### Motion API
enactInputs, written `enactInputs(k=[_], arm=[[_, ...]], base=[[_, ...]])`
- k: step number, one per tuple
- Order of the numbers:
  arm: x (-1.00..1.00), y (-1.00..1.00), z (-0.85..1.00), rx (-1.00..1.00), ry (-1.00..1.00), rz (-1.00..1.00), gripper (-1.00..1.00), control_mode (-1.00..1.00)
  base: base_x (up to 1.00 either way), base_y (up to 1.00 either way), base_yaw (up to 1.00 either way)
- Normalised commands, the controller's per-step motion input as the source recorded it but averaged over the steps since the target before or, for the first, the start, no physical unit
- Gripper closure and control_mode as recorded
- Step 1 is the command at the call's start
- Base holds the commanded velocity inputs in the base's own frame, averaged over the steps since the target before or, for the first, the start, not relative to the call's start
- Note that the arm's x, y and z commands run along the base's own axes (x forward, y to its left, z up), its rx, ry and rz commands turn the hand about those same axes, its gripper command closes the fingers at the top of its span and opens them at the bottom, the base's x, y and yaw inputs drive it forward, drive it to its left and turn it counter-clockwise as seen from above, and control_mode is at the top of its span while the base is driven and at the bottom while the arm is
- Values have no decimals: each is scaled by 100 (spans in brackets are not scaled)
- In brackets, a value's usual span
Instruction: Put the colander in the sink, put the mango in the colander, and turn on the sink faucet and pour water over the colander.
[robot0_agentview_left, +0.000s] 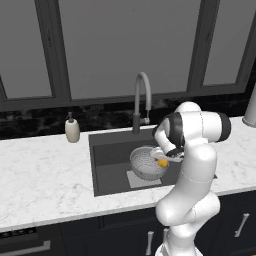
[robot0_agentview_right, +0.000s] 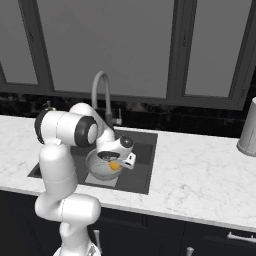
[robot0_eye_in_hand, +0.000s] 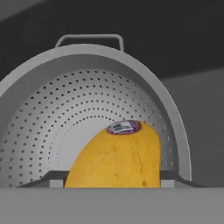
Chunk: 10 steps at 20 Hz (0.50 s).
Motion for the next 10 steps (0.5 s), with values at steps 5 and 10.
enactInputs(k=[5,10], arm=[[0,29,-2,-7,-1,-1,-100,-100],[0,14,-11,-7,-2,-3,-100,-100]], base=[[0,0,0],[0,0,0]])
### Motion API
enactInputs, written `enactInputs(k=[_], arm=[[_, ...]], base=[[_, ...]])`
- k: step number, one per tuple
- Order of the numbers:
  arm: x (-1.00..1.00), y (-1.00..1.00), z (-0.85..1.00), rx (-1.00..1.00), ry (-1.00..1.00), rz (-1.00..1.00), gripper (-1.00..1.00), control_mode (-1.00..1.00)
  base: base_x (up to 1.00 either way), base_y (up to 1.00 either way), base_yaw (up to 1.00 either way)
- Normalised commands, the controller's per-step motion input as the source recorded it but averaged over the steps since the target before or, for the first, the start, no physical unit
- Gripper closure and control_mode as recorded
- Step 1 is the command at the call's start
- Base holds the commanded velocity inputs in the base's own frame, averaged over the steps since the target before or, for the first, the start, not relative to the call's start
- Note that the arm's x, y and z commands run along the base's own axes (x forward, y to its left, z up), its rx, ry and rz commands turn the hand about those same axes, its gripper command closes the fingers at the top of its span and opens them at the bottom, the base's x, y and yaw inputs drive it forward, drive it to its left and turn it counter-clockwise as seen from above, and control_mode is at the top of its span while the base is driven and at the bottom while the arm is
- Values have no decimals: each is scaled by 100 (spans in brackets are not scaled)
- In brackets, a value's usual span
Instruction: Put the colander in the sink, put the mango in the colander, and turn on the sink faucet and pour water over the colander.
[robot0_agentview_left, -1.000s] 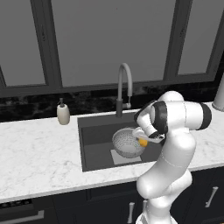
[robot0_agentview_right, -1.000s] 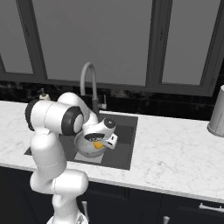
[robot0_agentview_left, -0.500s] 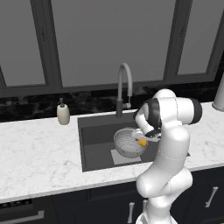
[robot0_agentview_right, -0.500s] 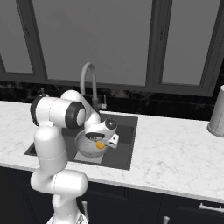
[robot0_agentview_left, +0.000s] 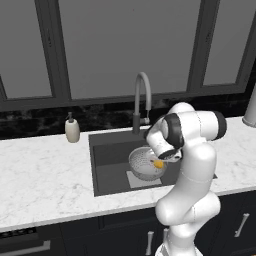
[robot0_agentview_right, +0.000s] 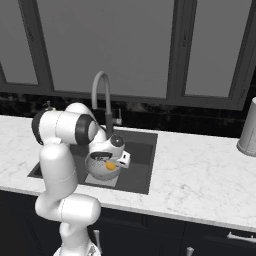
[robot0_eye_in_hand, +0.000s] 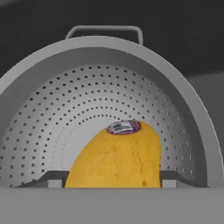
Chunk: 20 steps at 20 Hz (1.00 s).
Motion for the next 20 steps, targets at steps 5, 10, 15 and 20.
enactInputs(k=[5,10,15,20], arm=[[0,0,-5,0,-6,-2,-100,-100],[-3,-19,2,5,-14,0,-100,-100],[-48,-36,35,18,-25,0,-100,-100],[-46,-15,55,14,-26,0,-100,-100]], base=[[0,0,0],[0,0,0],[0,0,0],[0,0,0]])
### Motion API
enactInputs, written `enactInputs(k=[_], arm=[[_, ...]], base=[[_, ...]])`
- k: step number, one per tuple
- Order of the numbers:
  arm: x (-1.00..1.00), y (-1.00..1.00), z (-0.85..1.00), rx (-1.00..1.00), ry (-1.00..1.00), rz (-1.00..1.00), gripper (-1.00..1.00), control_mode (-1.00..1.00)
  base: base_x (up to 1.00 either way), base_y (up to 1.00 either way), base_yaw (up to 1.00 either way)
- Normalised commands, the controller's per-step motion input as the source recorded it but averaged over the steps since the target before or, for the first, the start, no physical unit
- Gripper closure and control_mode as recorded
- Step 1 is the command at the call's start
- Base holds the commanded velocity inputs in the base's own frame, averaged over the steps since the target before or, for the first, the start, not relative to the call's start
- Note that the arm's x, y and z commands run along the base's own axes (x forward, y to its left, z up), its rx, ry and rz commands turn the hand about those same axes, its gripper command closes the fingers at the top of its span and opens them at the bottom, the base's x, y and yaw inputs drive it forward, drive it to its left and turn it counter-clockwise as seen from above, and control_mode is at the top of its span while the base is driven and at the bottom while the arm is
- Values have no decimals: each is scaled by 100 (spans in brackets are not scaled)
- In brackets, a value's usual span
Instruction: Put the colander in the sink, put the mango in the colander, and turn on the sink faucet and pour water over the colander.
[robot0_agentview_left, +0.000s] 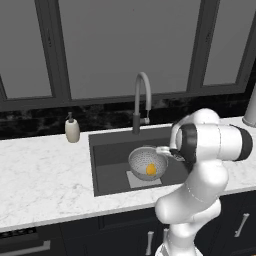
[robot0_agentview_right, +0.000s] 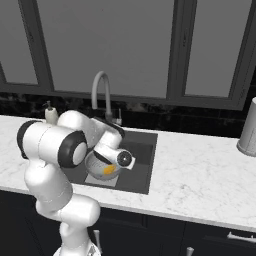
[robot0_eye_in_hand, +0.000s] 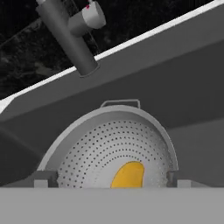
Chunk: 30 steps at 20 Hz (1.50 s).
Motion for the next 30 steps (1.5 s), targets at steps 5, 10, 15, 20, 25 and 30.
enactInputs(k=[5,10,15,20,25,30], arm=[[-29,-4,88,4,-11,0,-100,-100],[-11,-3,100,6,0,0,-100,-100],[-15,-25,100,10,0,0,-100,-100],[-23,-43,95,31,1,0,-100,-100],[-35,-27,68,50,11,-14,-100,-100],[-30,-11,58,49,33,-24,-100,-100]], base=[[0,0,0],[0,0,0],[0,0,0],[0,0,0],[0,0,0],[0,0,0]])
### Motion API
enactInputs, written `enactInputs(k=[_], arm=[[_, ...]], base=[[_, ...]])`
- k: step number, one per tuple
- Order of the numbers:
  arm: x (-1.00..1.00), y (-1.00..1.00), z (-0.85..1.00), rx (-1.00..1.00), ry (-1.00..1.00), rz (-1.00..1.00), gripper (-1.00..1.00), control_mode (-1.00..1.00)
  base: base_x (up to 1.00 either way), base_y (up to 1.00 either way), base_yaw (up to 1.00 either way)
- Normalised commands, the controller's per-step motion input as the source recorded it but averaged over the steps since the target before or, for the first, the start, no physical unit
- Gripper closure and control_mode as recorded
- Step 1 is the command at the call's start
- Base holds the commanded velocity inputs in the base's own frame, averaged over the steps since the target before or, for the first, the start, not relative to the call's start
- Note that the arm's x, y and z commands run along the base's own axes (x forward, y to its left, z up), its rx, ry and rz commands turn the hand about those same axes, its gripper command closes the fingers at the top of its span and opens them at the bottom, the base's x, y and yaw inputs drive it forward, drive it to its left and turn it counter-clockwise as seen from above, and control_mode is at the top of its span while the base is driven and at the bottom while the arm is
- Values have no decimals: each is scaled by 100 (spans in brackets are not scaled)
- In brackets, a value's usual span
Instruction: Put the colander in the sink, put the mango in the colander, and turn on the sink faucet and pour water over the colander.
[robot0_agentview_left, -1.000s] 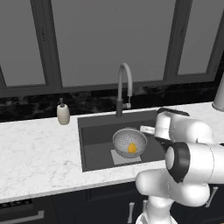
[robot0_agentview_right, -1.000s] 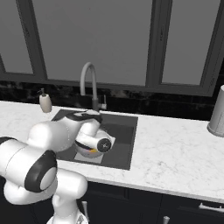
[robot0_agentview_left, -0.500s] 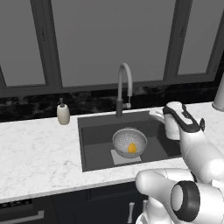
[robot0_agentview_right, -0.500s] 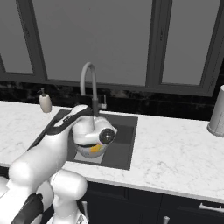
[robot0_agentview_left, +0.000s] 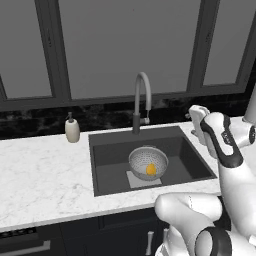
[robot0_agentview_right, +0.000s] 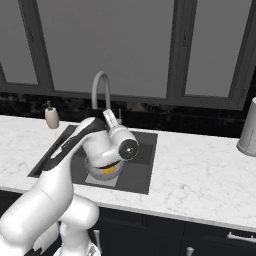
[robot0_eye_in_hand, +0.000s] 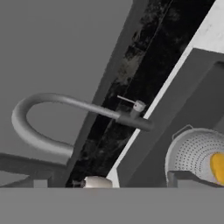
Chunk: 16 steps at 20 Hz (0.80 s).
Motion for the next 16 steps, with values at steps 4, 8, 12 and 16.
enactInputs(k=[4,8,12,16], arm=[[-3,-3,32,39,49,-14,-100,-100],[5,-21,4,36,58,-8,-100,-100],[16,-41,-4,48,43,-5,-100,-100],[28,-11,-9,51,20,-3,-100,-100]], base=[[0,0,0],[0,0,0],[0,0,0],[0,0,0]])
